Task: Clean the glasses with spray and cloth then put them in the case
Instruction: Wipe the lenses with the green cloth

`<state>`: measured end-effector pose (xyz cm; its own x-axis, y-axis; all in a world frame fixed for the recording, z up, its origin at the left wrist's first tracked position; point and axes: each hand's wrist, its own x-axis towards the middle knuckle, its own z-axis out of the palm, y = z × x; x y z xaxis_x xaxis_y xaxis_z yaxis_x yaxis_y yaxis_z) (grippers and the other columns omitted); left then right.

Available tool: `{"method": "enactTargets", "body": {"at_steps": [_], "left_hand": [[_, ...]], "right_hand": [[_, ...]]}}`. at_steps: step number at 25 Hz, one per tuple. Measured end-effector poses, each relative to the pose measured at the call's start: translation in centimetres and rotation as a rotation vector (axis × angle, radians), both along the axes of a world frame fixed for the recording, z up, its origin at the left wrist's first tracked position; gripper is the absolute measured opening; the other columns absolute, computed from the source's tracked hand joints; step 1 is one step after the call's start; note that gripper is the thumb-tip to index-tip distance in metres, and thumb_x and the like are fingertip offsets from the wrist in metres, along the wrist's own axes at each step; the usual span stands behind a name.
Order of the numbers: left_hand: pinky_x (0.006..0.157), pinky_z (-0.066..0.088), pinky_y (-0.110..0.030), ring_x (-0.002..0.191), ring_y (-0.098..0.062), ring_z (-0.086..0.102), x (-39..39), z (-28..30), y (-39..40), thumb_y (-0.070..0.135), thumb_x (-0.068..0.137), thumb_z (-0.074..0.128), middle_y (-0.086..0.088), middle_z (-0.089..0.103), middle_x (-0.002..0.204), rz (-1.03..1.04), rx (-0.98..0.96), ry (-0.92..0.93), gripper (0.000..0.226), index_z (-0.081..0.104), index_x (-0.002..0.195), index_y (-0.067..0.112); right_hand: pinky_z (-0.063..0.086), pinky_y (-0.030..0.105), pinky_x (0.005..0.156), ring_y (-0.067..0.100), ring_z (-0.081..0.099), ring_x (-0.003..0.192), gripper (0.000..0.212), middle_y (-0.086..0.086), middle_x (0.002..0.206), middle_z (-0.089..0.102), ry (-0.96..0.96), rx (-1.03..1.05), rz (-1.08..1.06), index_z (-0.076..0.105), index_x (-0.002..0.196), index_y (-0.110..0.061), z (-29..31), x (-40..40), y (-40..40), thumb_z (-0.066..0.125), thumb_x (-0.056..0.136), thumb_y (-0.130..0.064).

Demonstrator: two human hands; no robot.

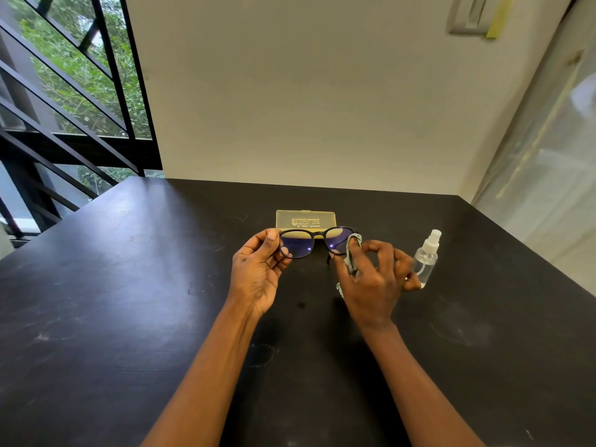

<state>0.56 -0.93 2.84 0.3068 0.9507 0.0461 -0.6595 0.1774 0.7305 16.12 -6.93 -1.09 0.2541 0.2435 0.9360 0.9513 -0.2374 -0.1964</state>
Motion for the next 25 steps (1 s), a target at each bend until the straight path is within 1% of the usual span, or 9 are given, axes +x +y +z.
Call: {"method": "enactTargets", "body": {"at_steps": [2,4,7,9,14,16,20,22,25], "left_hand": [[0.055,0.054,-0.021,0.056,-0.009,0.06,0.0,-0.1,0.0,0.011,0.09,0.052,0.0,0.064,0.065,-0.012,-0.001,-0.009,0.012,0.064,0.09,0.01],[0.055,0.054,-0.021,0.057,-0.009,0.06,0.0,-0.1,-0.1,0.012,0.089,0.052,0.0,0.064,0.065,-0.019,-0.002,-0.015,0.012,0.064,0.09,0.01],[0.055,0.054,-0.021,0.057,-0.009,0.06,-0.1,-0.3,0.0,0.013,0.087,0.053,0.001,0.064,0.064,-0.028,0.009,-0.016,0.012,0.064,0.091,0.01],[0.056,0.054,-0.021,0.058,-0.01,0.06,-0.2,-0.3,0.1,0.014,0.086,0.054,0.0,0.063,0.064,-0.038,0.024,-0.012,0.011,0.064,0.09,0.01],[0.061,0.056,-0.021,0.06,-0.01,0.062,-0.2,-0.5,0.1,0.014,0.078,0.057,-0.001,0.067,0.071,-0.084,0.073,-0.043,0.017,0.063,0.093,0.01],[0.063,0.056,-0.022,0.062,-0.01,0.063,-0.4,-0.8,0.1,0.012,0.073,0.06,-0.001,0.069,0.074,-0.102,0.106,-0.056,0.023,0.062,0.095,0.01],[0.062,0.056,-0.022,0.062,-0.011,0.065,-0.5,-1.3,0.1,0.016,0.056,0.071,-0.001,0.07,0.073,-0.09,0.114,-0.044,0.039,0.061,0.094,0.011],[0.061,0.056,-0.022,0.06,-0.012,0.065,-0.6,-1.6,0.3,0.017,0.053,0.073,-0.002,0.069,0.069,-0.085,0.097,-0.056,0.04,0.062,0.091,0.01],[0.061,0.056,-0.023,0.06,-0.013,0.065,-0.8,-1.9,0.7,0.019,0.047,0.084,-0.004,0.068,0.069,-0.095,0.086,-0.091,0.043,0.067,0.086,0.011]], "right_hand": [[0.036,0.037,0.07,0.025,0.036,0.097,0.037,0.004,0.106,0.051,0.011,-0.036,-0.027,0.071,0.1,-0.015,0.3,-0.2,0.1,0.056,0.079,-0.041],[0.035,0.037,0.07,0.025,0.034,0.1,0.041,0.002,0.111,0.041,0.035,-0.076,-0.012,0.068,0.108,-0.016,0.4,-0.4,0.4,0.054,0.079,-0.041],[0.038,0.038,0.071,0.027,0.033,0.103,0.044,0.002,0.119,0.037,0.06,-0.123,0.06,0.06,0.12,-0.018,0.1,-0.4,0.6,0.051,0.082,-0.038],[0.039,0.038,0.073,0.028,0.034,0.104,0.041,0.001,0.122,0.038,0.043,-0.114,0.137,0.058,0.122,-0.021,-0.2,-0.4,0.6,0.052,0.084,-0.034],[0.029,0.031,0.076,0.028,0.039,0.097,0.027,-0.001,0.113,0.047,-0.116,-0.008,0.228,0.064,0.11,-0.02,-0.6,-0.2,0.4,0.059,0.083,-0.017],[0.03,0.031,0.075,0.027,0.041,0.095,0.025,-0.003,0.108,0.049,-0.144,0.025,0.231,0.065,0.106,-0.02,-0.7,-0.1,0.3,0.059,0.083,-0.015],[0.036,0.039,0.067,0.025,0.041,0.093,0.018,-0.006,0.1,0.051,-0.13,0.066,0.22,0.065,0.095,-0.022,-0.6,-0.1,0.1,0.059,0.08,-0.014],[0.039,0.042,0.065,0.025,0.041,0.092,0.014,-0.004,0.096,0.052,-0.124,0.066,0.203,0.068,0.09,-0.019,-0.7,-0.1,0.0,0.06,0.08,-0.017],[0.042,0.041,0.064,0.026,0.041,0.093,0.02,-0.001,0.1,0.05,-0.101,0.008,0.132,0.069,0.096,-0.016,-0.9,0.1,-0.1,0.059,0.08,-0.023]]}}
